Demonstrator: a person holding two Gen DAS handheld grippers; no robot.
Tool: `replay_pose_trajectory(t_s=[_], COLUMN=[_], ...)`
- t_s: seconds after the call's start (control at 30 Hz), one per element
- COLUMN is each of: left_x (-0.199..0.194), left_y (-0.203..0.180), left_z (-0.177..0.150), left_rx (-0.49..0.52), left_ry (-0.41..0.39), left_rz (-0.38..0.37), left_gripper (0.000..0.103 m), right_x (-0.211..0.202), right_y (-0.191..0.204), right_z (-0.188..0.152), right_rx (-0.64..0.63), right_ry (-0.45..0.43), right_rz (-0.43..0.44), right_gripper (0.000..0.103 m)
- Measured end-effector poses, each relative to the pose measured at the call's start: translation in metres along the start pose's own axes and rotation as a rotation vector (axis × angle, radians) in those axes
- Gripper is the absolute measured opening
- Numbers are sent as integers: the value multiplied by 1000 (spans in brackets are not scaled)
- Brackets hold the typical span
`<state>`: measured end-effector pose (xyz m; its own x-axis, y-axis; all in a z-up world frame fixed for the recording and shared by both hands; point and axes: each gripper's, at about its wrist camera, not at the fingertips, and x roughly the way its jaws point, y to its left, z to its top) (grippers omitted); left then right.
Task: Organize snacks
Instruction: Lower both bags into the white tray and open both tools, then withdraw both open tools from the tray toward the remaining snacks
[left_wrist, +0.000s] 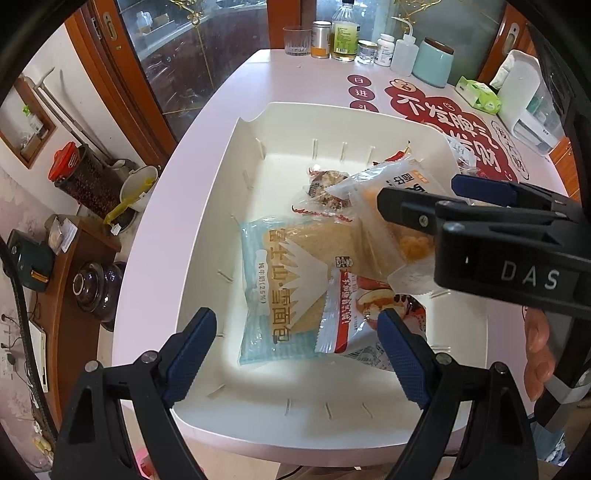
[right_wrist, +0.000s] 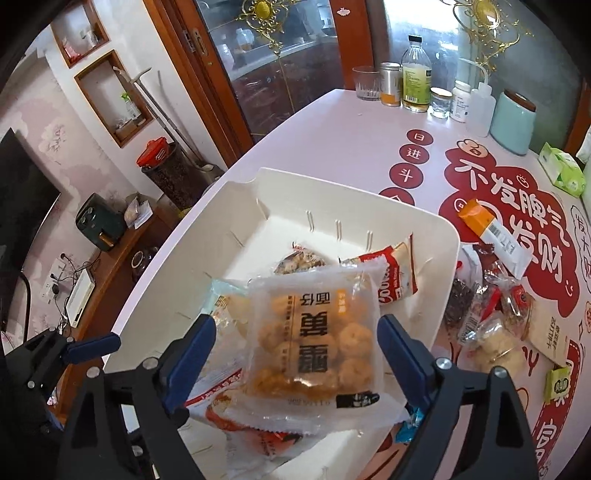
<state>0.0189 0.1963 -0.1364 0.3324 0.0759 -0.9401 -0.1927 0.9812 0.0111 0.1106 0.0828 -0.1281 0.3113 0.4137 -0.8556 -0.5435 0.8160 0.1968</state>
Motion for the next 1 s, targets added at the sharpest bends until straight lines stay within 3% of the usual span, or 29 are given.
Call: replay_pose_trajectory(t_s=[0.63,1.0], left_x=[-36,-49], left_y=[-27,-69], left_z=[5,10], left_rx=[25,78], left_ry=[-66,-88], left_rz=[-15,-34], left_gripper=[88,88], right_x=[-49,-87], right_y=[-20,-53], right_z=[-14,-29], right_rx=[17,40], right_ry=[-64,-127], right_rz=[2,-29], right_gripper=[91,91])
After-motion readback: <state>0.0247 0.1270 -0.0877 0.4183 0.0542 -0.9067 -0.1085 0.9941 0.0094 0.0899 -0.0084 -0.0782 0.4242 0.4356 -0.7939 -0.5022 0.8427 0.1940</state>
